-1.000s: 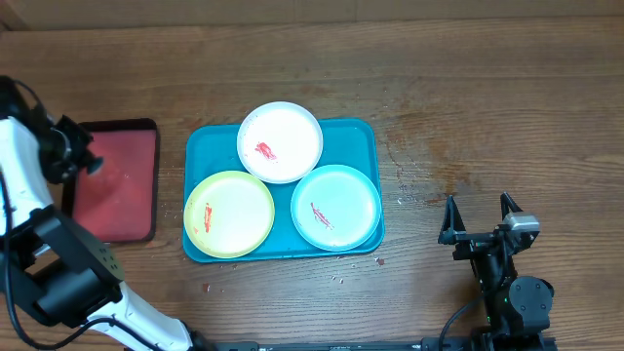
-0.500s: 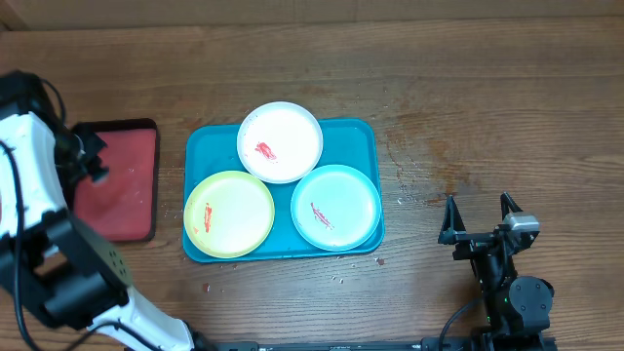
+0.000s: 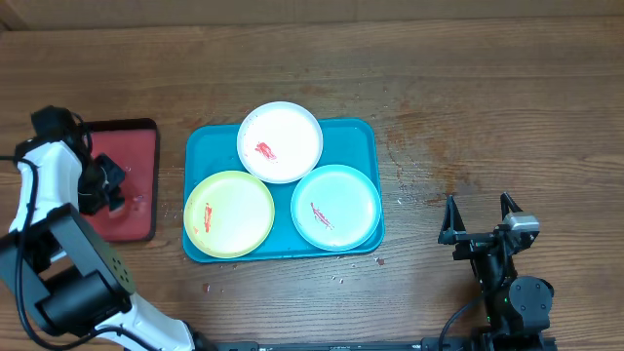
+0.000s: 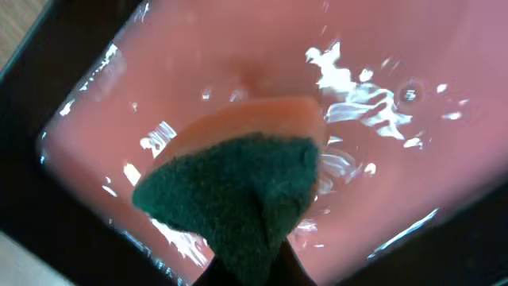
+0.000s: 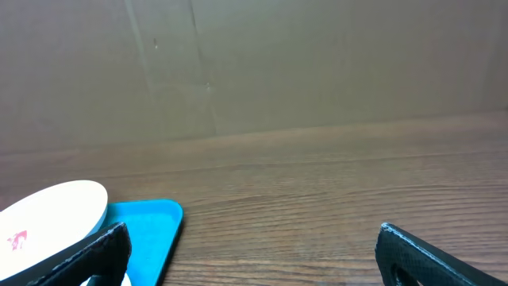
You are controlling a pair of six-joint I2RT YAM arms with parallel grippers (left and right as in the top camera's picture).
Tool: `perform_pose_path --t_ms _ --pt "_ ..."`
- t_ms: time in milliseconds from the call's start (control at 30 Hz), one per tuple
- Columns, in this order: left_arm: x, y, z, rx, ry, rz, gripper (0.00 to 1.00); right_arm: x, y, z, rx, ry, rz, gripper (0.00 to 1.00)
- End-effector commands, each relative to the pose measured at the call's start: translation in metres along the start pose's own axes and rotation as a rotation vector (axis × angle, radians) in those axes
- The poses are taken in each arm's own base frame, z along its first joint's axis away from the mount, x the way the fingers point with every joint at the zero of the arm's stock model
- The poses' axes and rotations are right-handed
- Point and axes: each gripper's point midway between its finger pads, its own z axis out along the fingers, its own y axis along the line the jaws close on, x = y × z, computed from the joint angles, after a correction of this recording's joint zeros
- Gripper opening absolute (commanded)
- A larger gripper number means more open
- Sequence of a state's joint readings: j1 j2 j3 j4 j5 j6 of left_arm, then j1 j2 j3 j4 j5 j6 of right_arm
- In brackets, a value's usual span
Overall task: Clean dirty plates on tray and stack at the side
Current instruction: 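Lift the sponge with the left gripper and carry it toward the plates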
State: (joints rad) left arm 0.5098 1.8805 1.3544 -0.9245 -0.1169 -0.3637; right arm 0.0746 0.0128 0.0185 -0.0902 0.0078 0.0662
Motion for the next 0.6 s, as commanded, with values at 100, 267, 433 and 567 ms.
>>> perform_pose_path --t_ms 100,267,433,567 --pt "-0.035 -0.012 -0.094 0.084 -0.144 0.019 0.04 0.001 -0.001 0.0 0.006 -0.007 -0.007 1.0" --pt "-0.05 -0.002 -0.066 -0.036 -0.252 0.018 0.04 0.001 -0.001 0.0 0.006 -0.007 -0.006 1.0" --pt "-0.023 -0.017 -0.009 0.027 -0.138 0.046 0.04 0.001 -0.001 0.0 0.006 -0.007 -0.006 1.0" --pt "-0.026 -0.033 -0.041 0.125 -0.121 0.053 0.04 0.001 -0.001 0.0 0.006 -0.007 -0.006 1.0"
